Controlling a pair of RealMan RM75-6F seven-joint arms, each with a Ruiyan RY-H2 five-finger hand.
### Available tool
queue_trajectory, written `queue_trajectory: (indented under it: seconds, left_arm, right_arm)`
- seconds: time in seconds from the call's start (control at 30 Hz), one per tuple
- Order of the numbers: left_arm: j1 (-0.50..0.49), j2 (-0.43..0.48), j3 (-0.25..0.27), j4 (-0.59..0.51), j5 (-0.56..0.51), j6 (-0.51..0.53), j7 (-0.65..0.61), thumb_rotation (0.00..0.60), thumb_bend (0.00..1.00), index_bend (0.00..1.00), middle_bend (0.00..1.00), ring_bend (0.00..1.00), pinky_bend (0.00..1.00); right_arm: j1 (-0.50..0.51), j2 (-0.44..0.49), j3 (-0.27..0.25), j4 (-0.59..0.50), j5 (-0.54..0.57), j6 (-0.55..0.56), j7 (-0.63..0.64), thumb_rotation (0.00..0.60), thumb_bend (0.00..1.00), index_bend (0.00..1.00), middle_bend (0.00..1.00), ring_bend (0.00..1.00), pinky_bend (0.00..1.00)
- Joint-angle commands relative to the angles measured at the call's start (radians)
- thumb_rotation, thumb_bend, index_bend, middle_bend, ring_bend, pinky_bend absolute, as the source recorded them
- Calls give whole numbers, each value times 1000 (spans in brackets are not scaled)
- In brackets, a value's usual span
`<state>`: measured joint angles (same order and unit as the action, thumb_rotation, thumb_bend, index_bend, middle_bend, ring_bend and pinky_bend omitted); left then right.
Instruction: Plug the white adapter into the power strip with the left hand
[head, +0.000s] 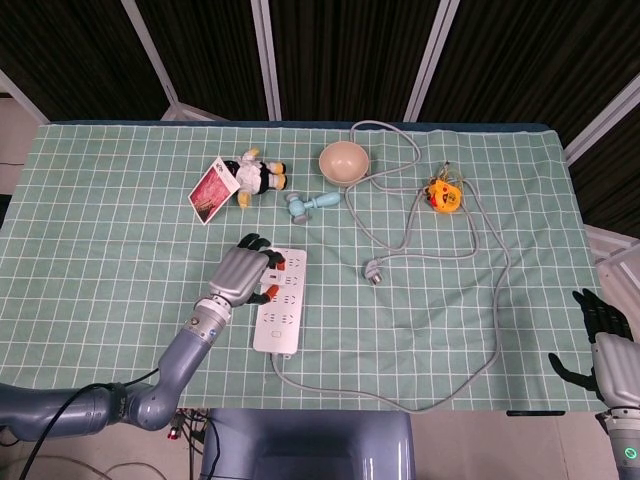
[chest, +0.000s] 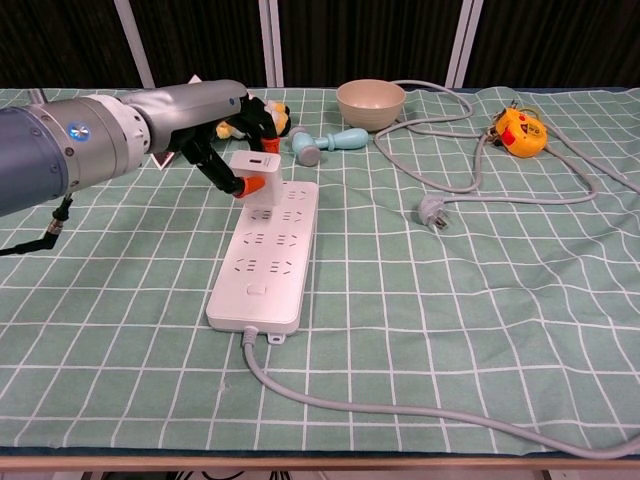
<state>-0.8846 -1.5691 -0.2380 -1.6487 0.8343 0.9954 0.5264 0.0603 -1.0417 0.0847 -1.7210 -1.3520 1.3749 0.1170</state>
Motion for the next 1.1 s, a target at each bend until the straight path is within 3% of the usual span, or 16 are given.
queue_trajectory:
  seconds: [0.03,0.4,1.1]
  left_arm:
    - [-15,-14,-8,42,-2,-34,-33,600,480,650,638,171,117]
    - [-44,-54,-14,144,17,-90,-101,600,480,650,638,171,117]
    - [-53,-75,5,175,33,-98,-134,600,480,651,640,171,117]
  right_arm:
    - [1,1,1,-2,4,-3,-1,600,348,0,0,0,0]
    - [3,1,2,-4,14,-12,-5,600,349,0,0,0,0]
    - [2,2,2,-7,16,-11,-8,600,349,0,0,0,0]
